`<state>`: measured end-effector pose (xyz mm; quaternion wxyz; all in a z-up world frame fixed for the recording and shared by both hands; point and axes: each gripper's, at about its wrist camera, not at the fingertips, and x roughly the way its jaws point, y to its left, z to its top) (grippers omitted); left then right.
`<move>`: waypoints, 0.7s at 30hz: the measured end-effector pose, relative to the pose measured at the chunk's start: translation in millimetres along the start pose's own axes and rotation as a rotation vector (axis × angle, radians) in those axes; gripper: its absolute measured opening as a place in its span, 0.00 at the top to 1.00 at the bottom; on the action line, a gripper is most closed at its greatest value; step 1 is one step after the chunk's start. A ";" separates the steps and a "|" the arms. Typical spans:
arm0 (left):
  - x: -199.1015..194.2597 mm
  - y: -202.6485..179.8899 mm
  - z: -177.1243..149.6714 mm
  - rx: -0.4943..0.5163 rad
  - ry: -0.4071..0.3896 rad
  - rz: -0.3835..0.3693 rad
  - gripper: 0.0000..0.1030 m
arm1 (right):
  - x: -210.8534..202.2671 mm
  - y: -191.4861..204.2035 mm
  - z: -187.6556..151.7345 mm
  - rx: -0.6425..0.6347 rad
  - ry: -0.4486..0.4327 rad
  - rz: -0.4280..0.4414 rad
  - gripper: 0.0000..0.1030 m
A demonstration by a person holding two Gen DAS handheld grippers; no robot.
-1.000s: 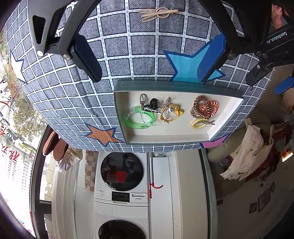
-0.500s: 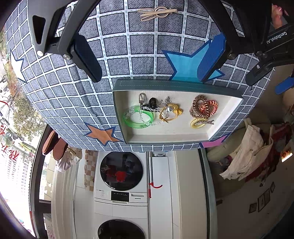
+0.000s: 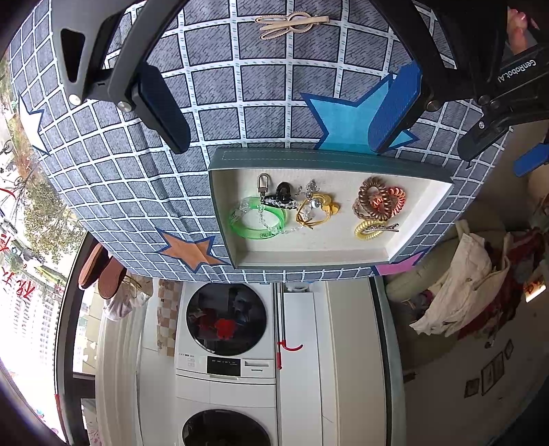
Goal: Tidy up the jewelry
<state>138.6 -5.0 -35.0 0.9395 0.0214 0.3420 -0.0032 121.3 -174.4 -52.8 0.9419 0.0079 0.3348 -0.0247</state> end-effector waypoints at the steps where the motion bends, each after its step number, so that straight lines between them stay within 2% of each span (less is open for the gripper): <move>1: 0.4 0.1 0.3 0.000 0.000 0.000 0.00 | -0.1 0.0 0.1 0.000 0.001 0.000 0.00; 21: -0.5 -0.3 1.3 0.000 -0.003 0.000 0.00 | -1.6 2.0 1.6 0.002 -0.001 0.002 0.00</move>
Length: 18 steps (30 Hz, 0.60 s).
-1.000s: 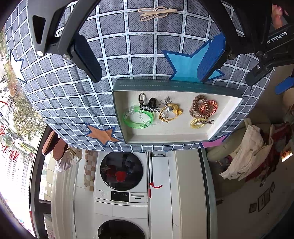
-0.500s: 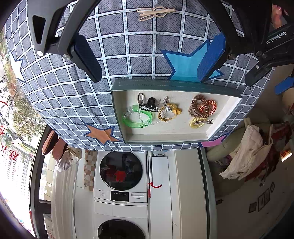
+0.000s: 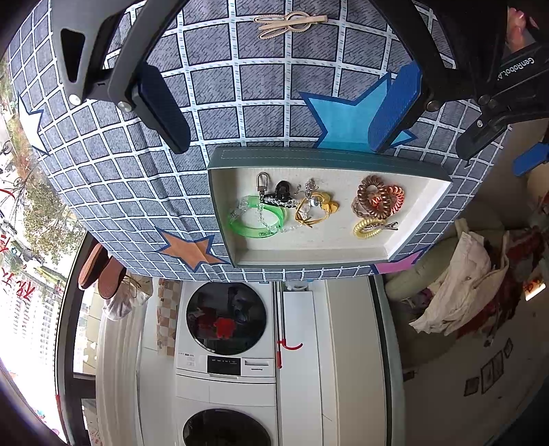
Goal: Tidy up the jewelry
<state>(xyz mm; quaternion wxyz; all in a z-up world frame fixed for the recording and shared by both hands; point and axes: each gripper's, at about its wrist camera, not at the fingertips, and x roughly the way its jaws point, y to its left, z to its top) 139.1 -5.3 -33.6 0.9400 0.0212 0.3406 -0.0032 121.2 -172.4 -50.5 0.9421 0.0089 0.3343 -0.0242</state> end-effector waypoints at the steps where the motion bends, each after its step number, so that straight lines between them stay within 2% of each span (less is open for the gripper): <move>1: 0.1 -0.2 -0.1 0.000 0.001 -0.001 0.00 | 0.1 -0.1 -0.1 -0.001 -0.002 0.000 0.00; 18: -1.7 -1.6 1.0 0.003 -0.004 0.000 0.00 | -1.1 0.5 1.8 -0.001 -0.004 0.002 0.00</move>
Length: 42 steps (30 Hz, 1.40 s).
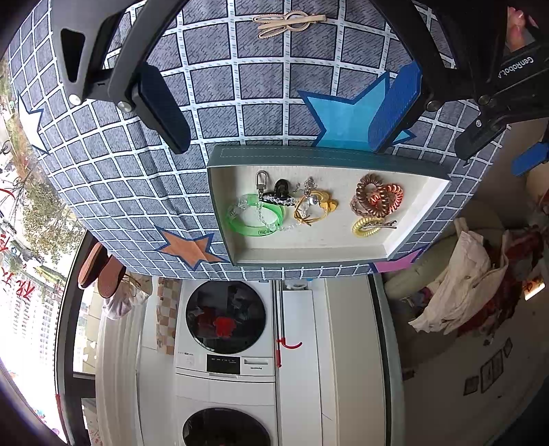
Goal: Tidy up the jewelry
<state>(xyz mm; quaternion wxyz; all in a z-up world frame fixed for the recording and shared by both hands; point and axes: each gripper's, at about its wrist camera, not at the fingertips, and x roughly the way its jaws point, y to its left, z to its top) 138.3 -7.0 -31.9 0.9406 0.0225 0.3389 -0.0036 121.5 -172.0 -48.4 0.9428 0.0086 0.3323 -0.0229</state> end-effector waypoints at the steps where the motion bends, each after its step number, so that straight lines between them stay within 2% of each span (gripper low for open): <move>1: -0.1 -0.1 -0.3 -0.001 0.000 0.000 0.00 | 0.0 -0.1 0.0 0.000 0.000 0.000 0.00; 42: -2.0 -1.7 1.0 0.005 -0.008 0.001 0.00 | -2.7 -0.1 2.3 0.003 -0.004 0.002 0.00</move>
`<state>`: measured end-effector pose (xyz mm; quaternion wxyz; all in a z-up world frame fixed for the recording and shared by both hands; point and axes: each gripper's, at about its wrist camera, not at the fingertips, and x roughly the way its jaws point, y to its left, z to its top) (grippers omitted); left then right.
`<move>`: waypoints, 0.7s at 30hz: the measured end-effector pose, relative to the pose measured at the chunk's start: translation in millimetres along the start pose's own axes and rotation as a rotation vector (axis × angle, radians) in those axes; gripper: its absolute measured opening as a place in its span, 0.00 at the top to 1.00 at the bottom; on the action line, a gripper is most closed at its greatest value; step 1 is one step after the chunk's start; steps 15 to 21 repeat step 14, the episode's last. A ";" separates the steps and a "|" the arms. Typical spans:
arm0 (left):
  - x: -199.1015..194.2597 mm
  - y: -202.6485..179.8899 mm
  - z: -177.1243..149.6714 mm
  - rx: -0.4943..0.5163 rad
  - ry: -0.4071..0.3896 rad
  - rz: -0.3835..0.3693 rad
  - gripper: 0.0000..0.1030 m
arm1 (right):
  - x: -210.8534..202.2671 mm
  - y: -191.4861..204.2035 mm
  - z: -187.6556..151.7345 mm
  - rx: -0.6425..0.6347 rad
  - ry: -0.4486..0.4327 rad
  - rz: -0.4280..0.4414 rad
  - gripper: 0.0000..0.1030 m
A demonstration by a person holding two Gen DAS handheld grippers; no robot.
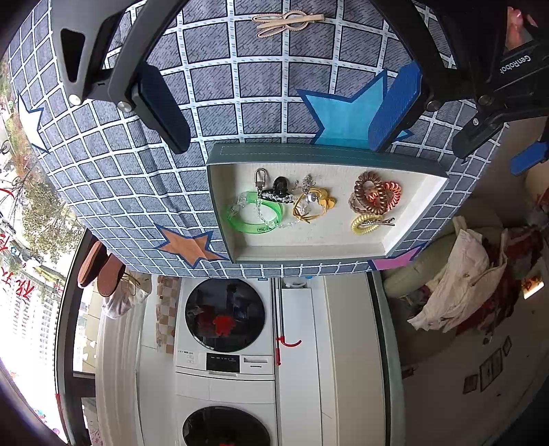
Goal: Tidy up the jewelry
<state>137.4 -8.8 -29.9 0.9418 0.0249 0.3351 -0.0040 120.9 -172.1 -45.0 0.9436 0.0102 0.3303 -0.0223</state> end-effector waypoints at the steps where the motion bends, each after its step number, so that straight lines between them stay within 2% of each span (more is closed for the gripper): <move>1: 0.0 0.0 0.1 0.000 0.000 0.000 0.00 | 0.0 0.0 -0.1 0.000 0.000 0.000 0.00; 21: -1.9 1.3 -1.4 0.003 -0.012 -0.001 0.00 | -0.7 0.1 0.5 0.002 0.000 0.001 0.00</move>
